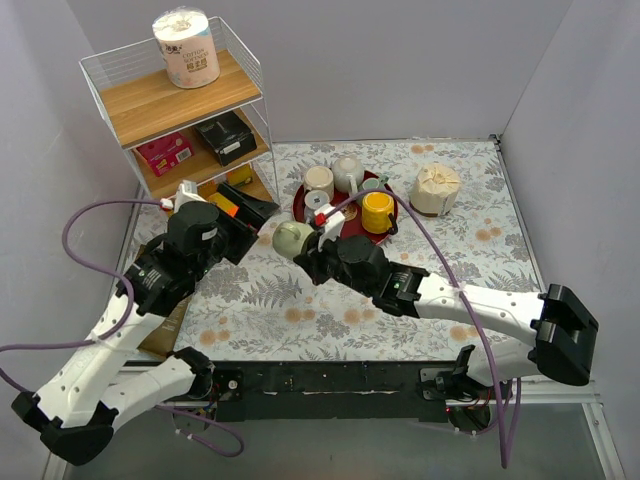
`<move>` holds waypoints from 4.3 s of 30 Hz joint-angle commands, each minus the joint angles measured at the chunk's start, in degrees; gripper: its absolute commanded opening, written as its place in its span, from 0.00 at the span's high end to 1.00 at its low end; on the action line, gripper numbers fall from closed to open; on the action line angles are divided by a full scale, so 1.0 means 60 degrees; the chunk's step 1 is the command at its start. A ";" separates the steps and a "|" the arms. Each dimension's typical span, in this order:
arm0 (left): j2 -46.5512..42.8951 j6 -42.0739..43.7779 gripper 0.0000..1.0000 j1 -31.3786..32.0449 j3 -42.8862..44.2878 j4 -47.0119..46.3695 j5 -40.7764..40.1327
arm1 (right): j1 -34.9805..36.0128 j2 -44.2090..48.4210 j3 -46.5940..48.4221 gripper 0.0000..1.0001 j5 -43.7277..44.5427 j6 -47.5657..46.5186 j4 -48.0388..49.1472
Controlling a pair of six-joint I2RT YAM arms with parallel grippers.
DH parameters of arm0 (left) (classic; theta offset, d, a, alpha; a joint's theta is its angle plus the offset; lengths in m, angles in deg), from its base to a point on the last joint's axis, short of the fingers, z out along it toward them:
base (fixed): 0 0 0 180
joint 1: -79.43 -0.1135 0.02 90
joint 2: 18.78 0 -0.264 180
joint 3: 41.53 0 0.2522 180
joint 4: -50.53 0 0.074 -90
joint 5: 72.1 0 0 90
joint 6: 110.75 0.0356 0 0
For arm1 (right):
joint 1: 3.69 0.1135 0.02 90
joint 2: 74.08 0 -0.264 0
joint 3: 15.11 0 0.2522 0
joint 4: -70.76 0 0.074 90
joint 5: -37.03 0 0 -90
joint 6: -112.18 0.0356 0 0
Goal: Turn the mug right side up
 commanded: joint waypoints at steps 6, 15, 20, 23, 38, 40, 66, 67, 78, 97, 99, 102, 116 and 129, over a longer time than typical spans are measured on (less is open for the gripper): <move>-0.1883 0.1701 0.02 0.0012 0.1457 0.3646 -0.3528 | 0.0267 -0.0833 0.2102 0.99 -0.1989 -0.4118 -0.2016; -0.2604 0.2903 0.02 0.0012 0.2336 0.4071 -0.2960 | 0.0883 -0.3351 0.4315 0.99 -0.3206 -0.6918 -0.3745; -0.2429 0.3065 0.02 0.0012 0.2527 0.4554 -0.2372 | 0.1176 -0.4890 0.6131 0.99 -0.2973 -0.7901 -0.5034; -0.2370 0.3080 0.02 0.0012 0.2630 0.4833 -0.2152 | 0.1381 -0.5929 0.7504 0.99 -0.2724 -0.8458 -0.6219; -0.2750 0.3021 0.02 0.0012 0.3128 0.5522 -0.2020 | 0.2172 -0.8833 1.1101 0.99 -0.0277 -1.0041 -1.0031; -0.2794 0.2992 0.02 0.0012 0.3128 0.5522 -0.2064 | 0.2245 -0.8774 1.1042 0.99 -0.0161 -0.9969 -1.0046; -0.2853 0.2816 0.02 0.0012 0.2908 0.5434 -0.2152 | 0.2524 -0.8437 1.0865 0.65 0.0441 -1.0174 -0.9005; -0.2853 0.2816 0.02 0.0012 0.2937 0.5434 -0.2166 | 0.2538 -0.8408 1.0894 0.64 0.0412 -1.0144 -0.8991; -0.2794 0.2889 0.02 0.0026 0.2981 0.5375 -0.2196 | 0.2612 -0.8086 1.1188 0.48 0.0500 -1.0042 -0.8713; -0.1858 0.4880 0.02 0.0026 0.2338 0.3079 -0.1567 | 0.1881 -0.3444 0.6239 0.17 0.1292 -0.4905 -0.6529; -0.1755 0.5260 0.02 0.0012 0.1899 0.2609 -0.1041 | 0.1312 -0.2729 0.5291 0.12 0.0940 -0.3557 -0.6559; -0.1229 0.5700 0.02 0.0012 0.1196 0.1599 -0.0132 | 0.0652 -0.1631 0.4131 0.08 0.1755 -0.1930 -0.6282; 0.3575 0.7473 0.02 0.0012 -0.0827 -0.3046 0.1466 | -0.2221 0.2256 0.1269 0.07 0.1071 0.1808 -0.6673; 0.7517 0.8586 0.31 -0.0325 0.0681 -0.4482 0.1569 | -0.2998 0.2886 0.0729 0.12 -0.0013 0.2483 -0.7013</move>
